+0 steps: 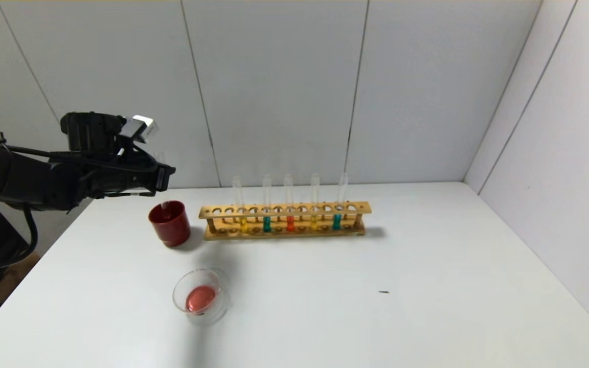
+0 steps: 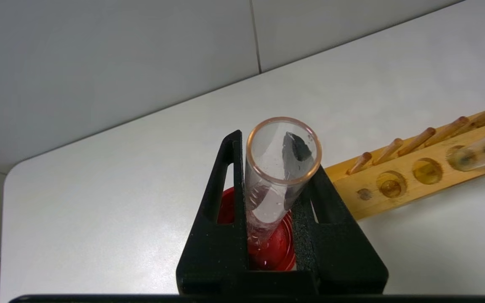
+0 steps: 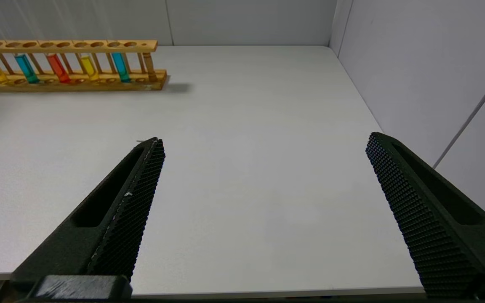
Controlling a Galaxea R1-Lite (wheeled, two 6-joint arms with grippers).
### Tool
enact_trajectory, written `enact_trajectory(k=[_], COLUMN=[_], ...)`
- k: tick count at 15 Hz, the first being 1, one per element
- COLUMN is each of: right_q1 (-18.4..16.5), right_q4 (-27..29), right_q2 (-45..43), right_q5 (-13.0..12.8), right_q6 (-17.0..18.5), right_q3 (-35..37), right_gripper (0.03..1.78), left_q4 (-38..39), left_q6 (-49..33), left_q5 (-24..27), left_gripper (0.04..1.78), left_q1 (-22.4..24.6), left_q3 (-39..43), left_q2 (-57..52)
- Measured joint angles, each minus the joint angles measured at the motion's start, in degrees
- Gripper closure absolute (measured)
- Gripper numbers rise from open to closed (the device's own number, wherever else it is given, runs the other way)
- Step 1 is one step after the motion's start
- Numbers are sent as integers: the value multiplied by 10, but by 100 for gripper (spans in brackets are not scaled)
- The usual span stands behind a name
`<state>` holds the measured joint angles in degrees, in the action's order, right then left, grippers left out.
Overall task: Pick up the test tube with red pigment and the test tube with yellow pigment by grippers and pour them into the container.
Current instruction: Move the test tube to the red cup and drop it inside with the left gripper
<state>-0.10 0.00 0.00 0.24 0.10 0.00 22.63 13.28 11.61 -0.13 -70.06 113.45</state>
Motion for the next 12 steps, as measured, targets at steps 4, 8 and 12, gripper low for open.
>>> enact_trajectory(k=[4, 8, 12], right_q1=[0, 0, 0], right_q4=[0, 0, 0], right_q2=[0, 0, 0], right_q5=[0, 0, 0], right_q6=[0, 0, 0], right_q3=[0, 0, 0], right_gripper=[6, 6, 6], left_q4=[25, 31, 32], left_q6=[-2, -16, -18], left_q5=[0, 42, 52], left_gripper=[149, 149, 149], left_q1=[10, 16, 20], left_q3=[-3, -4, -3], left_q2=[37, 60, 72])
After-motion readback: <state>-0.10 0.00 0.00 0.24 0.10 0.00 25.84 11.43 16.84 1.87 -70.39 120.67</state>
